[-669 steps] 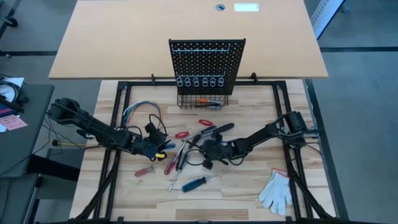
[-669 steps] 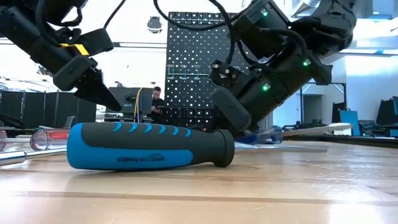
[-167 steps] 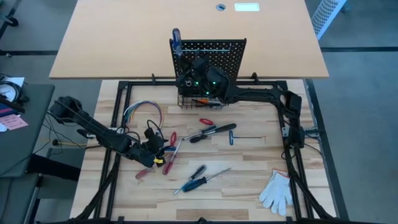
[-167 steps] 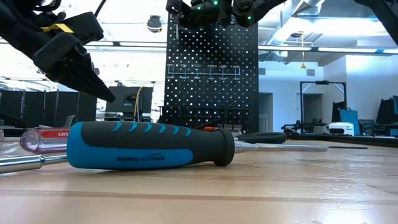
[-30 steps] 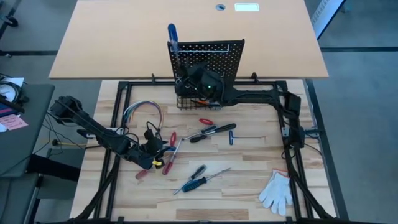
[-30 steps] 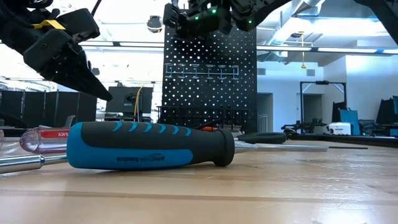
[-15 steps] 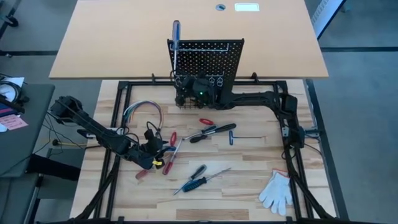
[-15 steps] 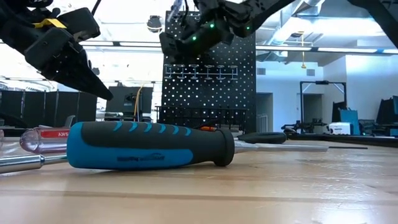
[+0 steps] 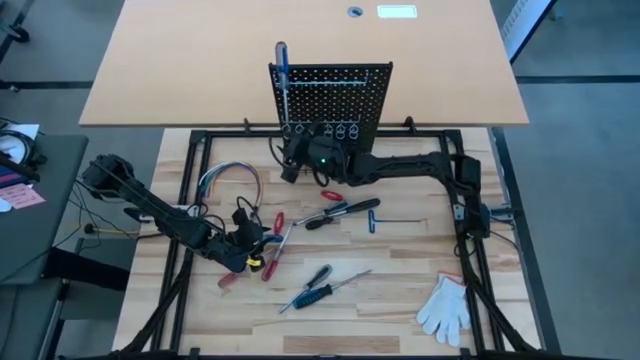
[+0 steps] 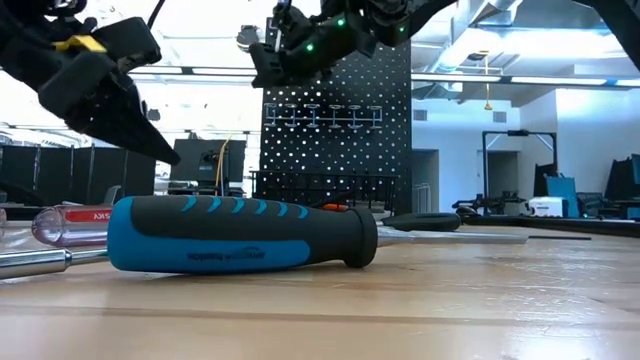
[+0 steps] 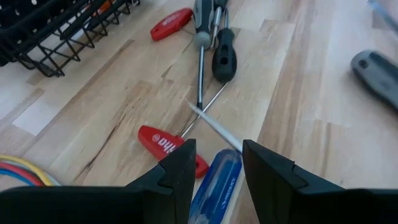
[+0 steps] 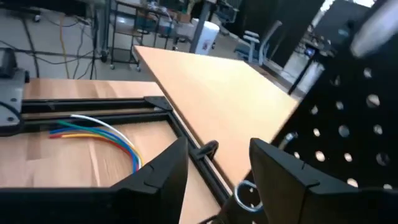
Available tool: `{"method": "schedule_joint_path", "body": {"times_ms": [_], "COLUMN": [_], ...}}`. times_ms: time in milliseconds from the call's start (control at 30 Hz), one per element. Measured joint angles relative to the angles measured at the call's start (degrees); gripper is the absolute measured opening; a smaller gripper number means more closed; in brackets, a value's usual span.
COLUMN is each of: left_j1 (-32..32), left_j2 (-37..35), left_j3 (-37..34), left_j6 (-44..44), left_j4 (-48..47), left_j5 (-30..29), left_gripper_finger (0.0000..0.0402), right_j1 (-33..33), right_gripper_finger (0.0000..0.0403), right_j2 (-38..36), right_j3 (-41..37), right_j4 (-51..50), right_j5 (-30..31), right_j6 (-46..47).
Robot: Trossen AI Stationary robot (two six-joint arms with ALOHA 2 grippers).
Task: Hang tools onto peg board
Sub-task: Hang the right blue screwdriver on the pegboard
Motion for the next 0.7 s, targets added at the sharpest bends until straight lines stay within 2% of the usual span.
{"method": "schedule_joint_path", "body": {"times_ms": [300, 533, 700], "left_j1": [0.0, 0.0, 0.0], "left_j2": [-0.1, -0.1, -0.1], "left_j3": [0.0, 0.0, 0.0], "left_j6": [-0.1, -0.1, -0.1], "left_j4": [0.1, 0.2, 0.2], "left_j5": [0.0, 0.0, 0.0], "left_gripper_finger": [0.0127, 0.0127, 0.0127], "right_j1": [4.2, 8.2, 7.0], "right_gripper_finger": [0.0166, 0.0144, 0.0082], "right_j2": [-1.0, -5.7, -8.6], "right_j3": [0.0, 0.1, 0.1], "right_j4": [-1.3, -4.5, -0.5], "right_j5": [7.8, 7.0, 2.5], "right_j6": [-12.5, -19.0, -17.9]}}
